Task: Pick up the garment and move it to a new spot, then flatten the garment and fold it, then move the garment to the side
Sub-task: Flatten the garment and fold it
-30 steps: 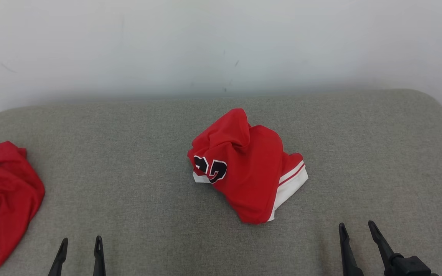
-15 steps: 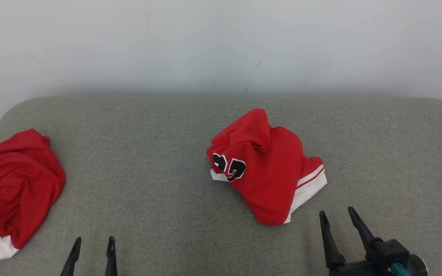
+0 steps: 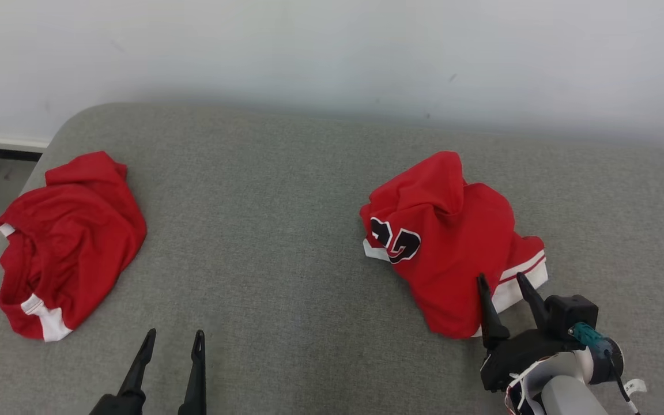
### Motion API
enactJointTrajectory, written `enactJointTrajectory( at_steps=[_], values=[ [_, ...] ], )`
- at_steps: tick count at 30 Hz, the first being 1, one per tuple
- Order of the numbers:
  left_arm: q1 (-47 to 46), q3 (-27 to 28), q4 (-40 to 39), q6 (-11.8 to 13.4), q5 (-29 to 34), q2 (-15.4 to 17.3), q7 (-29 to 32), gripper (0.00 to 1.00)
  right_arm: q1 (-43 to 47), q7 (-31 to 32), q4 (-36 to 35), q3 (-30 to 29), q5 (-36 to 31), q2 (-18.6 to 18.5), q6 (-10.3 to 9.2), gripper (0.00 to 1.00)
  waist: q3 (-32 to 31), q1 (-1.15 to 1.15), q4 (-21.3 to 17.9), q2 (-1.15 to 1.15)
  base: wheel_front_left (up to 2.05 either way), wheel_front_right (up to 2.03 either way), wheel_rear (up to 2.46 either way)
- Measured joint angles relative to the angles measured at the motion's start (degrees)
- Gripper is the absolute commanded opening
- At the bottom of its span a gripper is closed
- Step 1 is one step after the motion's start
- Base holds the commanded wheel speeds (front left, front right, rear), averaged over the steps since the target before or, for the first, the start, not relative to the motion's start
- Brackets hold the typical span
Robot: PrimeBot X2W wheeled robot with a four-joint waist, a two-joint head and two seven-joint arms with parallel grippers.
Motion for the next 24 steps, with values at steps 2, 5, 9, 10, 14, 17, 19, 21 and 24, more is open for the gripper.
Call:
enactJointTrajectory(
  at_steps=[2,5,9,10,14,17,19,21,24],
  values=[
    [-0.65,-0.53,0.35,0.00,-0.29,0.01,0.00,1.00,-1.04,0.02,3.32,0.00,0.46,0.03,0.00,1.00,0.51,0.00,0.95,0.00,0.00,0.00,0.00],
    [-1.32,-1.46,0.53,0.00,-0.49,0.12,0.00,1.00,-2.75,0.01,9.85,0.15,2.68,0.00,0.00,1.00,1.17,0.00,2.25,0.00,0.00,0.00,0.00],
    [-2.11,-1.70,0.73,0.00,-0.91,0.25,0.00,1.00,-4.79,0.00,8.04,2.11,4.90,-0.01,0.00,0.00,2.08,0.00,3.32,0.00,0.00,0.00,0.00],
    [-2.11,-1.59,0.74,0.00,-0.94,0.29,0.00,1.00,-4.87,0.00,7.30,2.43,5.21,0.02,0.00,0.00,2.31,0.00,3.41,0.00,0.00,0.00,0.00],
    [-2.25,-1.59,1.05,0.00,-1.27,0.41,0.00,1.00,-3.89,0.04,4.23,2.93,4.68,0.01,0.00,0.00,2.74,0.00,3.30,0.00,0.00,0.00,0.00],
    [-2.40,-1.36,1.22,0.00,-1.41,0.45,0.00,1.00,-2.68,0.03,0.36,3.93,4.05,0.00,0.00,0.00,2.69,0.00,2.77,0.00,0.00,0.00,0.00],
    [-2.96,-1.71,1.52,0.00,-1.89,0.36,0.00,1.00,-1.07,0.04,-5.17,6.73,2.21,-0.11,0.00,0.00,2.67,0.01,2.30,0.00,0.00,0.00,0.00],
    [-3.21,-1.96,1.52,0.00,-2.01,0.33,0.00,1.00,-0.23,0.02,-9.20,10.43,-0.02,-0.11,0.00,0.00,2.68,0.00,2.08,0.00,0.00,0.00,0.00],
    [-3.31,-2.42,1.74,0.00,-2.76,0.18,0.00,1.00,1.07,0.00,-13.15,18.09,-2.94,-0.10,0.00,0.00,2.72,0.00,1.91,0.00,0.00,0.00,0.00]
  ],
)
